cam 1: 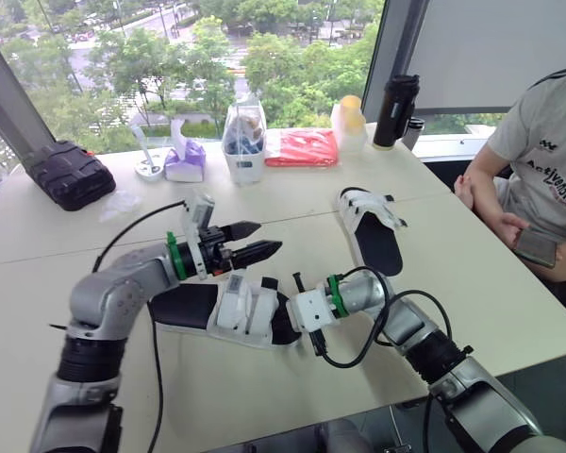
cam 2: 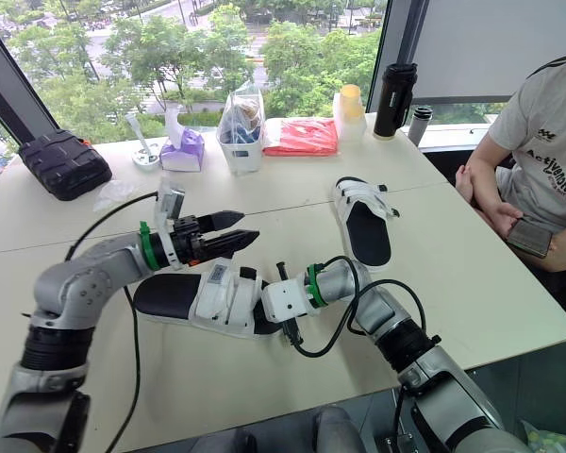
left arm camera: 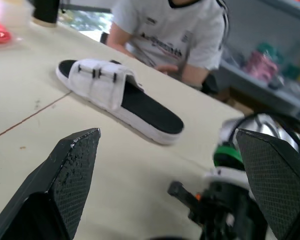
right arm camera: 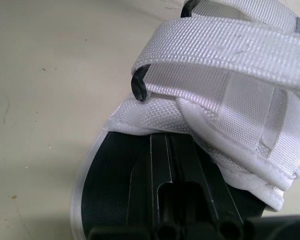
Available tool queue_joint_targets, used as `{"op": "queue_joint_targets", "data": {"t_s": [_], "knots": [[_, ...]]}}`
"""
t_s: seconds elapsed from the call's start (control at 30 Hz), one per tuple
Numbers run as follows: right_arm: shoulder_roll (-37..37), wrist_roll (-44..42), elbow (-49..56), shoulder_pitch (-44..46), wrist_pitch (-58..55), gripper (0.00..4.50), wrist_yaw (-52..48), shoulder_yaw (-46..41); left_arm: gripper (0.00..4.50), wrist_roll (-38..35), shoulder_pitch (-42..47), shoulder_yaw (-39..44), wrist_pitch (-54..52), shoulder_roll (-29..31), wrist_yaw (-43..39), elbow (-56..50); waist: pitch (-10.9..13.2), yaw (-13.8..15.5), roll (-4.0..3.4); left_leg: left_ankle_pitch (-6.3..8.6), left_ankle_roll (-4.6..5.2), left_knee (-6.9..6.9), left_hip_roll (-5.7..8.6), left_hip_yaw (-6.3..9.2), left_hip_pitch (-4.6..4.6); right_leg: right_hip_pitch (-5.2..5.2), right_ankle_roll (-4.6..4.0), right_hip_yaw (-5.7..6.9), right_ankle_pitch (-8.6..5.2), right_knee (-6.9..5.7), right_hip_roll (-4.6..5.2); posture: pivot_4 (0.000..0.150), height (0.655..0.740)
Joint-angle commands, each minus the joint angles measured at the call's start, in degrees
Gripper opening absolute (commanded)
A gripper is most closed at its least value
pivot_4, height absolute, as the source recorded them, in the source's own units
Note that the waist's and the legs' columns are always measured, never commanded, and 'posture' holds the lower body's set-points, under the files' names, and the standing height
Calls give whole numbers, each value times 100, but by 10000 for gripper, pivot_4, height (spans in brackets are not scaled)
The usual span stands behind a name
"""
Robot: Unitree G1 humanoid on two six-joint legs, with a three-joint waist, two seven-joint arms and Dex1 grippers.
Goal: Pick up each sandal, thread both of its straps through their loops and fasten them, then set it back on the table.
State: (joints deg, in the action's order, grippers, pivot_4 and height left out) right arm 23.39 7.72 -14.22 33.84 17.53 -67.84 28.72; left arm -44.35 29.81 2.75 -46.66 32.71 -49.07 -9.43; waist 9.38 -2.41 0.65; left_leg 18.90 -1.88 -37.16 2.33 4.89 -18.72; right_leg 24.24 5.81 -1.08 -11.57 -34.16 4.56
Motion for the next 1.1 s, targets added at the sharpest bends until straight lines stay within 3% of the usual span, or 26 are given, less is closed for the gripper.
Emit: {"op": "queue_joint_targets", "data": {"t_s": [0.03,0.23,0.7,0.8,1.03,1.1], "knots": [[36,217,-193,-181,-124,0,-127,316,44866,241,122,-345,255,462,-917,0,1,-4,1,0,0,0,0,0,-1,0,0,0,0,1,0,1500,7400],[32,222,-171,-196,-144,0,-112,317,44866,894,202,-858,971,853,-1869,277,1,-3,0,0,1,0,0,0,-3,2,-1,0,-1,0,-1,1500,7400],[42,230,-154,-214,-182,0,-73,302,44866,1344,433,-1192,1502,406,-2411,780,1,-4,0,0,2,-1,0,0,-9,7,0,0,0,-1,-1,1500,7400],[50,229,-162,-215,-182,0,-68,297,36701,1407,432,-1236,1546,352,-2476,815,1,-7,0,0,2,-2,0,0,-9,8,0,1,0,-2,-1,1500,7400],[62,235,-167,-216,-177,0,-60,297,2184,1463,467,-1240,1585,256,-2570,876,1,-5,0,0,2,-3,0,0,-9,8,0,0,0,-3,-2,1500,7400],[65,233,-164,-218,-176,0,-66,300,422,1449,453,-1192,1523,272,-2530,828,1,-5,0,0,2,-3,0,0,-9,8,0,1,0,-3,-2,1500,7400]]}}
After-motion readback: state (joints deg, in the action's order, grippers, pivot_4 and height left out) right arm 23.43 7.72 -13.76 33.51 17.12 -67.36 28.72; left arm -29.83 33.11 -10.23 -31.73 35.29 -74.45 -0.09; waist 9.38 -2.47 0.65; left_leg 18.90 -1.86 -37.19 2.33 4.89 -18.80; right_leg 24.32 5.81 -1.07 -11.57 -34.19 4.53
